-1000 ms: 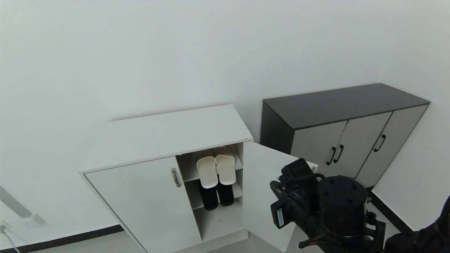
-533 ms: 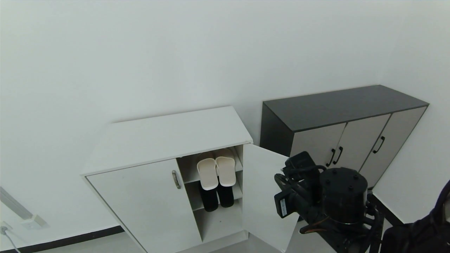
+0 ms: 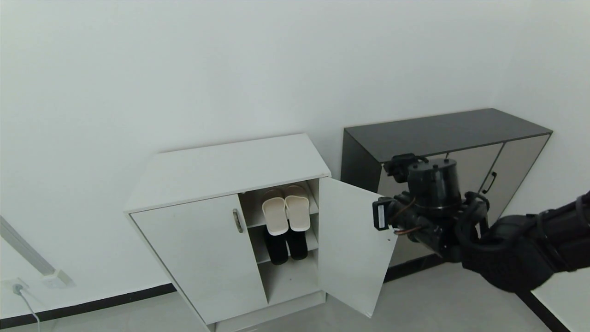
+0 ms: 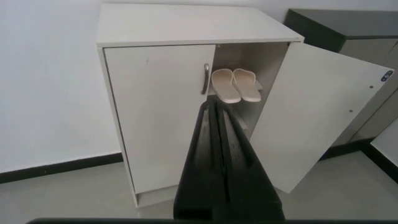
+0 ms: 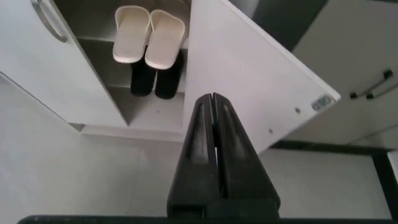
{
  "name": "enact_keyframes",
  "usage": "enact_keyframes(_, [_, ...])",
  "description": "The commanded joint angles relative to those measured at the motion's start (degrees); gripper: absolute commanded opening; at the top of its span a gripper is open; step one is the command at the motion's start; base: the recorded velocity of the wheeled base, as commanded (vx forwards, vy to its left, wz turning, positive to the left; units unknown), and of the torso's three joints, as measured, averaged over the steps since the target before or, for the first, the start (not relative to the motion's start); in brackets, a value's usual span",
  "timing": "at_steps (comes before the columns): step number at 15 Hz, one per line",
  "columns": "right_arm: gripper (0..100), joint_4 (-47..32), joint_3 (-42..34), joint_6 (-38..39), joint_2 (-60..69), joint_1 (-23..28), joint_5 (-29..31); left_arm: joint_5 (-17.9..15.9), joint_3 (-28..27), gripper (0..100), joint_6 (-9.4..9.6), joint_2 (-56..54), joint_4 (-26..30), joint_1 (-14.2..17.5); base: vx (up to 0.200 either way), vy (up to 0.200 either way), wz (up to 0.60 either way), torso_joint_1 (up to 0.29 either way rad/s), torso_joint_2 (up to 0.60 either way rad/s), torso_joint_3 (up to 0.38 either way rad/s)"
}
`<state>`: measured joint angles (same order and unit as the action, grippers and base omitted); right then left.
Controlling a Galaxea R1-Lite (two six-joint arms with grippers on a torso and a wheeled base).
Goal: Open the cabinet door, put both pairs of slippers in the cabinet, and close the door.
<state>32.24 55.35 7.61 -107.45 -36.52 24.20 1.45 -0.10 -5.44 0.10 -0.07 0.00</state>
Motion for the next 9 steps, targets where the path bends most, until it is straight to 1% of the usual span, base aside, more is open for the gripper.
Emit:
enact_keyframes(1, [0,-4.0,8.9,1.3,-4.1,5.5,-1.3,0.0,0.0,0,-0.1,0.0,0.0,0.0,0.0,0.0,0.0,0.0,0.0,0.0])
enact_keyframes(4, [0,-4.0,14.5,1.3,-9.8,9.4,-3.6,0.0,0.0,0,-0.1,0.0,0.0,0.0,0.0,0.0,0.0,0.0,0.0,0.0])
enact_keyframes(7, [0,-3.2,17.4,1.4,-14.0,11.6,-5.3,0.0,0.0,0,-0.1,0.0,0.0,0.0,0.0,0.0,0.0,0.0,0.0,0.0])
enact_keyframes(9, [0,-1.2,18.6,1.3,-16.5,12.5,-6.1,0.0,0.0,0,-0.19,0.0,0.0,0.0,0.0,0.0,0.0,0.0,0.0,0.0])
